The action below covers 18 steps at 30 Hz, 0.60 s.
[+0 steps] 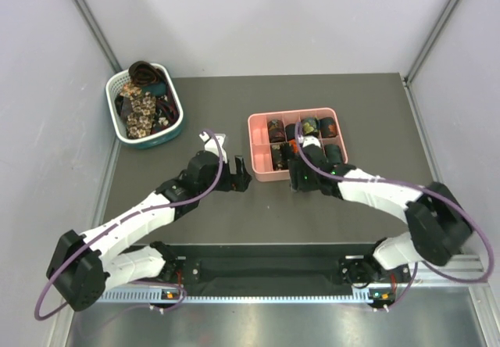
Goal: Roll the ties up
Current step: Place the rolled tie into the container
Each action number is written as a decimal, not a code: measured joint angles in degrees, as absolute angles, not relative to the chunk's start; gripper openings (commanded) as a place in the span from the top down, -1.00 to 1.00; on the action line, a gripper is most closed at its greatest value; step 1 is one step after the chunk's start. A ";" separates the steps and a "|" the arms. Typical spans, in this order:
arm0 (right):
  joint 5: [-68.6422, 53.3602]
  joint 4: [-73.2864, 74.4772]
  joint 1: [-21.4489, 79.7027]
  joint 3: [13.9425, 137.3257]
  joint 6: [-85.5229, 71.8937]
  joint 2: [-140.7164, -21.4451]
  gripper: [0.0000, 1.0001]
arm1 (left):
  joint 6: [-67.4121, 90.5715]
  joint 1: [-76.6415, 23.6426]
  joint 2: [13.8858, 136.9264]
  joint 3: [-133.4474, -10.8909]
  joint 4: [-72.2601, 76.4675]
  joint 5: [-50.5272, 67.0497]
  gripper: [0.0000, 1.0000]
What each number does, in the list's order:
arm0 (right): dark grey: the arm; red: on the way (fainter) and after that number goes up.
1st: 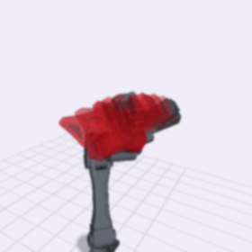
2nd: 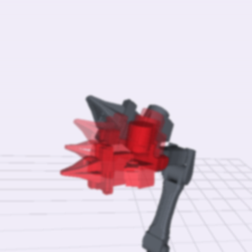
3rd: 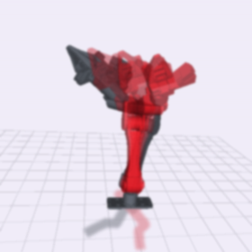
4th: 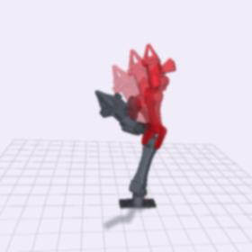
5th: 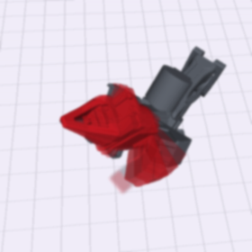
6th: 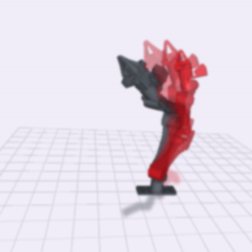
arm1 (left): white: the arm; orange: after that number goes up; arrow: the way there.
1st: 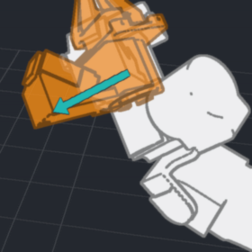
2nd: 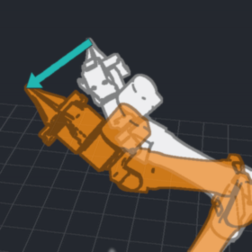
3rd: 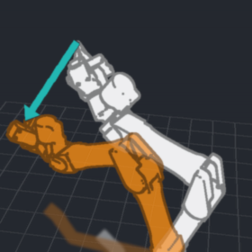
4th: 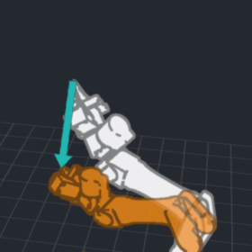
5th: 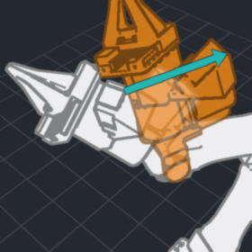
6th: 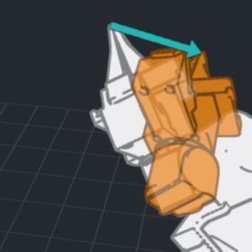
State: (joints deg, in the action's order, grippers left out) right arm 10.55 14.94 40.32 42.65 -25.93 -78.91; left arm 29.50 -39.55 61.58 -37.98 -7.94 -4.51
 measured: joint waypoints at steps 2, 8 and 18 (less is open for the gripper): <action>10.85 14.22 39.62 46.46 -25.32 -83.99 -0.15 | 29.08 -39.53 61.25 -36.93 -7.38 -4.51 -0.94; 10.33 13.72 34.96 57.47 -22.87 -92.77 -0.22 | 27.88 -39.53 61.23 -36.51 -6.72 -4.49 -0.98; 9.15 2.15 34.50 42.48 -13.78 -71.90 -0.99 | 24.71 -39.55 55.33 -31.27 -3.01 -4.27 -0.98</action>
